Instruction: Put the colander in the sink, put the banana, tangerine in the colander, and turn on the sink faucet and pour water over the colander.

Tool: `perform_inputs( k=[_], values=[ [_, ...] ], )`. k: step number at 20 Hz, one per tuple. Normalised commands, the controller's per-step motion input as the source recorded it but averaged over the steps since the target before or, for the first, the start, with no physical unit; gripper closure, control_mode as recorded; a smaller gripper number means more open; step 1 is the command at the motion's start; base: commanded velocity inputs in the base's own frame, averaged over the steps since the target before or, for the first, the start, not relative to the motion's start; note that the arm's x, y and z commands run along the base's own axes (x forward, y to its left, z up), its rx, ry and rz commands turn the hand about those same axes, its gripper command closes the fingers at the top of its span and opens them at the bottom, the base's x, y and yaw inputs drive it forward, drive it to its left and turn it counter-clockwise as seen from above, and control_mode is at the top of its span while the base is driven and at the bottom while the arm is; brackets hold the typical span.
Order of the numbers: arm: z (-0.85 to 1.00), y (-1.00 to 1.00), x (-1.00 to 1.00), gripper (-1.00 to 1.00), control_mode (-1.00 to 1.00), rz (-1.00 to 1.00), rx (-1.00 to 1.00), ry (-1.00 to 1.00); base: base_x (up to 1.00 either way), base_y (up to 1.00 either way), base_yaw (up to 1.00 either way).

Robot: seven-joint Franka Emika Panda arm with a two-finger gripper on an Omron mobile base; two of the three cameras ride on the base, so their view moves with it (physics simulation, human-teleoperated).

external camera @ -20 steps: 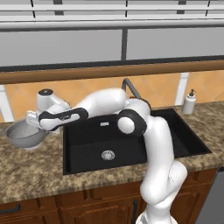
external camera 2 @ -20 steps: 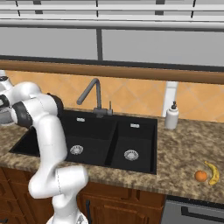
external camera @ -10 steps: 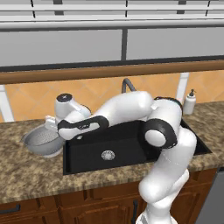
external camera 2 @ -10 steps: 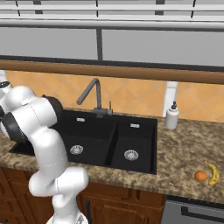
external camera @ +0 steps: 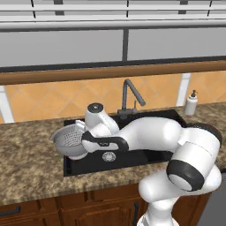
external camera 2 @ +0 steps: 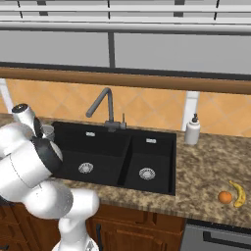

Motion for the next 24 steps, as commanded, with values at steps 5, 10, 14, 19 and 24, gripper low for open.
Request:
perform_inputs(
  k=[5, 10, 14, 19, 24],
  values=[
    [0.00, -1.00, 0.00, 1.00, -1.00, -0.31, 0.00, 0.00, 0.00, 0.00, 0.00],
    [0.00, -0.98, 0.23, 1.00, -1.00, -0.20, -0.02, 0.00, 0.00, 0.00, 0.00],
    [-0.07, -0.61, 0.06, 1.00, -1.00, 0.03, 0.00, 0.00, 0.00, 0.00, 0.00],
    [-0.23, -0.62, 0.02, 1.00, -1.00, 0.06, 0.00, 0.04, 0.00, 0.00, 0.00],
    [-0.29, -0.59, 0.08, 1.00, -1.00, 0.00, -0.03, 0.02, 0.00, 0.00, 0.00]
  ],
)
